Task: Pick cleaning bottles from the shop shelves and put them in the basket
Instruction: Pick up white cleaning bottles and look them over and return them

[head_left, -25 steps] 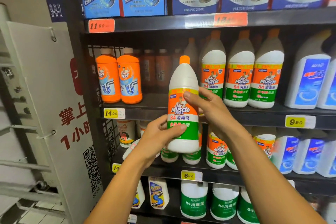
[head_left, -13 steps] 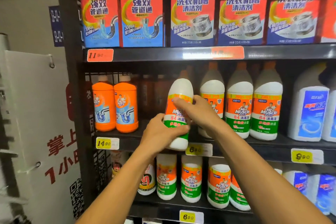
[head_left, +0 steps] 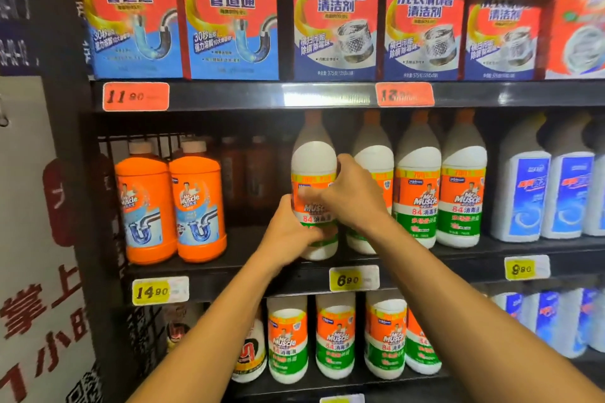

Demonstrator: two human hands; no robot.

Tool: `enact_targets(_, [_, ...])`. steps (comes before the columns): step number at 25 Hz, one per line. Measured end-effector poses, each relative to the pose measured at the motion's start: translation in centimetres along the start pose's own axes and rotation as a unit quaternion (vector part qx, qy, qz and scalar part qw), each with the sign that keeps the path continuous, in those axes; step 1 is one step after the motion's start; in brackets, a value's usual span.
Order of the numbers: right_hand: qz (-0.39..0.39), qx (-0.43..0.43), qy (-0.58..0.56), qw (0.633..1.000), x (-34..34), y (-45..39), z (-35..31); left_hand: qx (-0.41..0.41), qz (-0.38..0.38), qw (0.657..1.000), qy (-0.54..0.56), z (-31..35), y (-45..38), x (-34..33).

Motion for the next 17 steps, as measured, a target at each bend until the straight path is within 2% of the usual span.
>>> enact_targets(5, [0.01, 0.019, 0.002, 1.0, 0.2, 0.2, 0.3, -0.003, -0.011, 1.0, 0.004, -0.5, -0.3, -1.0])
enact_targets(11, [0.101, 0.114, 0.035, 0.988, 2.0, 0.8, -0.8, -0.004, -0.025, 1.0, 0.005, -0.6, -0.1, -1.2])
enact_targets(17, [0.159, 0.075, -0.046, 0.983, 4.6, 1.2, 2.8, -0.01, -0.035, 0.999, -0.006, -0.6, 0.0, -1.4])
Point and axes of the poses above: each hand's wrist, its own y-axis away from the middle knuckle, its own x-axis out of the back of the hand, z = x × y, the point moved 9 cm from there along -y, towards the middle knuckle, and after that the axes turned 14 degrees about z, right-handed, at the moved point
